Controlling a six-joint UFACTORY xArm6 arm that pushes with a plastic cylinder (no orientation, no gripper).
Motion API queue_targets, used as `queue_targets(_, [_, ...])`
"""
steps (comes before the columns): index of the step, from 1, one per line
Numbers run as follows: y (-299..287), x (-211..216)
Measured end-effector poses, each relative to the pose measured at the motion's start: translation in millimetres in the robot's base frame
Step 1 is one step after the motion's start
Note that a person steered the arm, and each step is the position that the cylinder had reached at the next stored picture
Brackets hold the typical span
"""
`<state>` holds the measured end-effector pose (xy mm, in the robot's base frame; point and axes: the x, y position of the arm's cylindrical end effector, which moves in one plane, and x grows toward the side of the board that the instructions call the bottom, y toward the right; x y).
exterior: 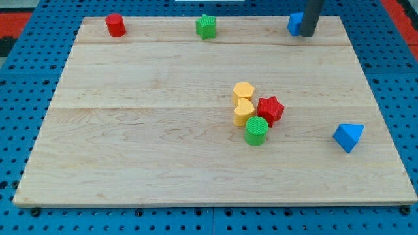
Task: Separate red star from group of blocks
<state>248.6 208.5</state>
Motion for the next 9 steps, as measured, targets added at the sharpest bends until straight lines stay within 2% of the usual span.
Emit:
queue_targets(1, [1.7, 16.8])
queue_targets(4, [13.3, 23.3])
queue_targets(5, [20.9, 57.5])
queue_targets(6, [17.9, 125.8])
queue_targets(7, [3.6, 156.8])
queue_targets(8, [-24.3, 209.9])
queue_targets(9, [-83.8, 230.0])
